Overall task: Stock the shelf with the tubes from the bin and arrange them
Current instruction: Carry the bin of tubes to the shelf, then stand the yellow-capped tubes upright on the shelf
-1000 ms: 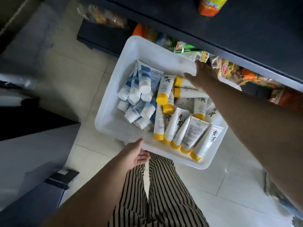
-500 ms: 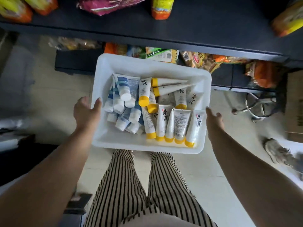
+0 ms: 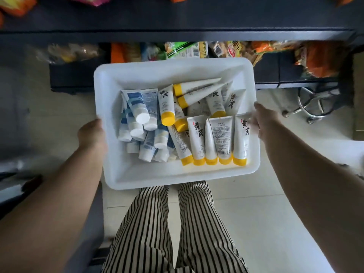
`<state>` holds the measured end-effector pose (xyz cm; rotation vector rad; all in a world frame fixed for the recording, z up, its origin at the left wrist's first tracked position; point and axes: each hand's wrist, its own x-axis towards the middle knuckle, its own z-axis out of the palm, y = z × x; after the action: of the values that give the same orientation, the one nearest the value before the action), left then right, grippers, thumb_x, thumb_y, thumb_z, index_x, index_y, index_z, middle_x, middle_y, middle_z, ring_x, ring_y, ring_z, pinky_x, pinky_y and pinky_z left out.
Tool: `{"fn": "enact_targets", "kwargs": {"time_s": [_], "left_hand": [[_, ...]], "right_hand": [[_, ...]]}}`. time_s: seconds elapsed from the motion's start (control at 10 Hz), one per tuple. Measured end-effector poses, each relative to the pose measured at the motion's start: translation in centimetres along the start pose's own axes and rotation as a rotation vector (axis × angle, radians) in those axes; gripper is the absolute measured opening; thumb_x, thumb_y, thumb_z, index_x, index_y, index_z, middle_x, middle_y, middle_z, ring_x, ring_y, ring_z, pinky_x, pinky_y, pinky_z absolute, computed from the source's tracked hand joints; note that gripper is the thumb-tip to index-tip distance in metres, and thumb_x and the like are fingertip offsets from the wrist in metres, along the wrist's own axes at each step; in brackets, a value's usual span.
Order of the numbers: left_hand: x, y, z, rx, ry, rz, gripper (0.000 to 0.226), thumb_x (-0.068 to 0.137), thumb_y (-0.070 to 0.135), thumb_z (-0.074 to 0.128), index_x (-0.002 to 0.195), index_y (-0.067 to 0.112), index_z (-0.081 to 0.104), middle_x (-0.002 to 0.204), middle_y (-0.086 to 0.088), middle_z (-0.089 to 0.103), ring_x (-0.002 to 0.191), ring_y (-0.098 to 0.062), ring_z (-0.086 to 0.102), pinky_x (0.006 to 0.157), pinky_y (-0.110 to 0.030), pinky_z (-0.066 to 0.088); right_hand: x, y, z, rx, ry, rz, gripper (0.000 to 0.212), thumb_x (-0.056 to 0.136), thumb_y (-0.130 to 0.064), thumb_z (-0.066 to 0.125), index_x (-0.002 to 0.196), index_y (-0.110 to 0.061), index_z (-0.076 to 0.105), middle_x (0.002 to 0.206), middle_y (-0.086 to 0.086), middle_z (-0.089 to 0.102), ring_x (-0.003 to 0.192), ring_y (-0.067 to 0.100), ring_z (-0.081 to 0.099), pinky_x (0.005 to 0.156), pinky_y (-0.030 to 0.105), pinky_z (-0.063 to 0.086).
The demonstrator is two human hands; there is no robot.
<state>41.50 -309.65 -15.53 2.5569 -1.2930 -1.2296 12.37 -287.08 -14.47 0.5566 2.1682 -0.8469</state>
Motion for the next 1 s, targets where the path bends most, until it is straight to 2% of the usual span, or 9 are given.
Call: {"fn": "enact_targets", "kwargs": {"time_s": [0.1, 0.2, 0.3, 0.4, 0.5, 0.6, 0.7, 0.8, 1.0], "left_hand": [[2.1, -0.6, 0.0, -0.007, -0.127, -0.025, 0.025, 0.089, 0.003, 0.049, 0.113, -0.004, 0.053, 0.121, -0.022, 0.057, 0.113, -0.033, 0.056, 0.067, -0.02, 0.051], [1.9, -0.8, -0.2, 0.045, -0.083, 0.02, 0.012, 0.085, -0.003, 0.053, 0.097, 0.0, 0.055, 0.102, -0.018, 0.061, 0.103, -0.035, 0.059, 0.077, -0.029, 0.05], [-0.2, -0.8, -0.3, -0.04, -0.018, 0.14, 0.029, 0.096, 0.024, 0.041, 0.067, 0.026, 0.042, 0.071, 0.009, 0.043, 0.073, -0.006, 0.052, 0.049, -0.01, 0.039], [-2.3, -1.0, -0.2, -0.082, 0.046, 0.264, 0.033, 0.098, 0.024, 0.037, 0.065, 0.024, 0.043, 0.068, 0.003, 0.044, 0.061, -0.004, 0.041, 0.059, -0.021, 0.036], [-5.7, -1.3, -0.5, -0.152, 0.026, 0.406, 0.028, 0.096, 0.019, 0.044, 0.106, 0.0, 0.062, 0.109, -0.019, 0.064, 0.104, -0.025, 0.059, 0.084, -0.024, 0.041], [-8.4, -2.4, -0.7, -0.096, -0.095, 0.457, 0.031, 0.095, 0.02, 0.047, 0.115, -0.001, 0.059, 0.116, -0.015, 0.063, 0.113, -0.025, 0.057, 0.088, -0.023, 0.041], [-10.6, -2.8, -0.4, -0.015, -0.262, 0.47, 0.034, 0.091, 0.03, 0.049, 0.11, 0.003, 0.061, 0.11, -0.015, 0.066, 0.107, -0.028, 0.059, 0.091, -0.034, 0.043], [-11.7, -0.9, 1.1, 0.123, -0.33, 0.525, 0.032, 0.095, 0.028, 0.045, 0.111, 0.006, 0.061, 0.116, -0.01, 0.064, 0.11, -0.026, 0.057, 0.083, -0.027, 0.04], [-9.8, 4.2, 7.4, 0.241, -0.332, 0.511, 0.04, 0.097, 0.03, 0.041, 0.125, 0.005, 0.052, 0.131, -0.011, 0.055, 0.121, -0.025, 0.05, 0.091, -0.025, 0.039]], "right_hand": [[0.7, 0.8, 0.8, -0.129, -0.013, 0.024, 0.042, 0.093, -0.044, 0.044, 0.089, -0.006, 0.063, 0.077, 0.004, 0.058, 0.054, 0.012, 0.041, 0.044, 0.025, 0.028], [0.2, 1.2, 0.7, -0.128, -0.014, -0.007, 0.044, 0.093, -0.046, 0.043, 0.087, -0.007, 0.063, 0.076, 0.004, 0.059, 0.057, 0.013, 0.044, 0.048, 0.025, 0.03], [-0.5, 1.4, 0.6, -0.137, -0.005, -0.059, 0.034, 0.092, -0.045, 0.045, 0.087, -0.012, 0.053, 0.068, 0.001, 0.052, 0.059, 0.015, 0.045, 0.054, 0.026, 0.032], [-1.7, 1.8, 0.6, -0.195, 0.081, -0.212, 0.023, 0.089, -0.044, 0.046, 0.079, -0.024, 0.05, 0.087, 0.008, 0.049, 0.077, 0.022, 0.047, 0.059, 0.027, 0.033], [-4.6, 1.9, 1.5, -0.146, 0.152, -0.39, 0.03, 0.09, -0.033, 0.051, 0.113, -0.015, 0.06, 0.123, 0.009, 0.05, 0.112, 0.021, 0.049, 0.089, 0.025, 0.036], [-7.7, 2.2, 3.9, -0.149, -0.034, -0.485, 0.018, 0.087, -0.034, 0.052, 0.094, -0.022, 0.064, 0.096, 0.002, 0.057, 0.084, 0.01, 0.052, 0.073, 0.021, 0.038], [-9.8, 2.2, 6.3, -0.268, -0.231, -0.478, 0.03, 0.09, -0.021, 0.049, 0.06, -0.018, 0.052, 0.056, -0.002, 0.047, 0.051, 0.006, 0.041, 0.048, 0.017, 0.032], [-10.2, 2.0, 7.8, -0.247, -0.334, -0.448, 0.03, 0.09, -0.019, 0.05, 0.063, -0.01, 0.057, 0.058, 0.003, 0.052, 0.057, 0.017, 0.048, 0.063, 0.029, 0.04], [-7.5, 4.0, 7.1, -0.254, -0.34, -0.304, 0.033, 0.087, -0.024, 0.051, 0.055, -0.019, 0.053, 0.063, 0.004, 0.058, 0.072, 0.029, 0.058, 0.082, 0.046, 0.049]]}}
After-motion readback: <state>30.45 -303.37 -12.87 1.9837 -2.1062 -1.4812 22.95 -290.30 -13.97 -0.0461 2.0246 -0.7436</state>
